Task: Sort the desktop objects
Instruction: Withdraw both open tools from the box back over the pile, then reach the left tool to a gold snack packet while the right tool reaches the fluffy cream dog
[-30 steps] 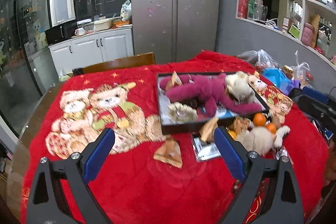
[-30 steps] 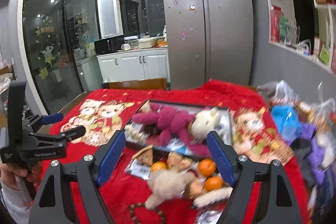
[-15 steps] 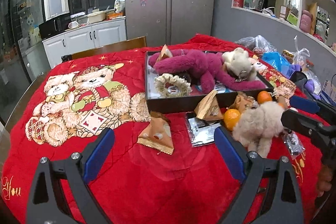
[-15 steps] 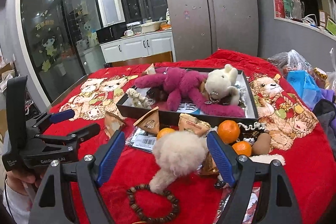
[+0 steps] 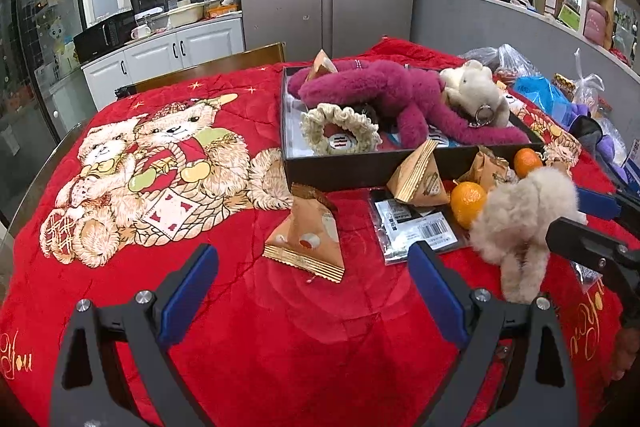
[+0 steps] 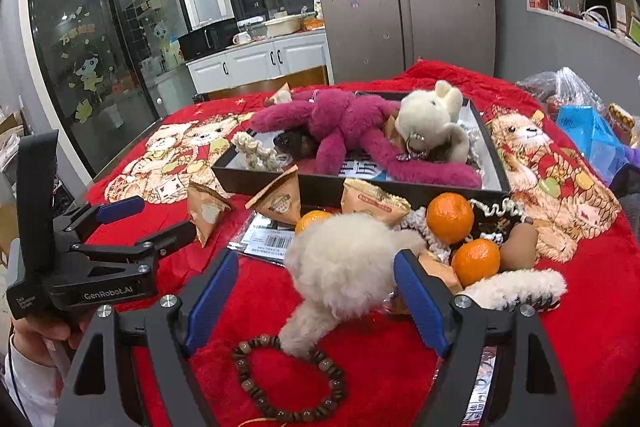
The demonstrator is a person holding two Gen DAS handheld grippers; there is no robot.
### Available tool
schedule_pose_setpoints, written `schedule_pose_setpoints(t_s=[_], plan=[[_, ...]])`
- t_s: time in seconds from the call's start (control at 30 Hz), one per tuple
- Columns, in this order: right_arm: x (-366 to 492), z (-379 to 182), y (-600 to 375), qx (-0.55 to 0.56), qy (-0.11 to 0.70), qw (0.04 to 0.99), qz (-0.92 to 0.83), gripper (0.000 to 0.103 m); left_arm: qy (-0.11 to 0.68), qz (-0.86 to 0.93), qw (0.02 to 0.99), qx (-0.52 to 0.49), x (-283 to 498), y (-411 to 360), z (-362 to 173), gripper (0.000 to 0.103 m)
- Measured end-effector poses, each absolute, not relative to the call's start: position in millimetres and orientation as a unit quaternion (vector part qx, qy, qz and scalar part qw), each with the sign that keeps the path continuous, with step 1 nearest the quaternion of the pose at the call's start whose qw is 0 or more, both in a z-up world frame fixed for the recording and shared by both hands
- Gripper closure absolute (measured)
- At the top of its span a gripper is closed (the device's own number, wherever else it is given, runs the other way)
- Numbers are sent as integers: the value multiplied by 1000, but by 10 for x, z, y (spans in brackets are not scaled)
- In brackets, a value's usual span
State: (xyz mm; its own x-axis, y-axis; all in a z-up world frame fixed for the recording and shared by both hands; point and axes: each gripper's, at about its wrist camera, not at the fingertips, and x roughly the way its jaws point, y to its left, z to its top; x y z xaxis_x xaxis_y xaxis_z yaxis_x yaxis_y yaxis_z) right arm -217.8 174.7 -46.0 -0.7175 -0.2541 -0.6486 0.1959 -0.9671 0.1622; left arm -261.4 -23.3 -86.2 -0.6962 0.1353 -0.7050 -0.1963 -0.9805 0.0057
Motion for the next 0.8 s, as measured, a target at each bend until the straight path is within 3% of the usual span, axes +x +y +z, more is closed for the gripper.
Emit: schedule_pose_setpoints(t_s=[0.8], plan=[[-2416,-753,1776,399,-61,90,-910,21,24,892,88,-444,-3127,-273,-1231,7]])
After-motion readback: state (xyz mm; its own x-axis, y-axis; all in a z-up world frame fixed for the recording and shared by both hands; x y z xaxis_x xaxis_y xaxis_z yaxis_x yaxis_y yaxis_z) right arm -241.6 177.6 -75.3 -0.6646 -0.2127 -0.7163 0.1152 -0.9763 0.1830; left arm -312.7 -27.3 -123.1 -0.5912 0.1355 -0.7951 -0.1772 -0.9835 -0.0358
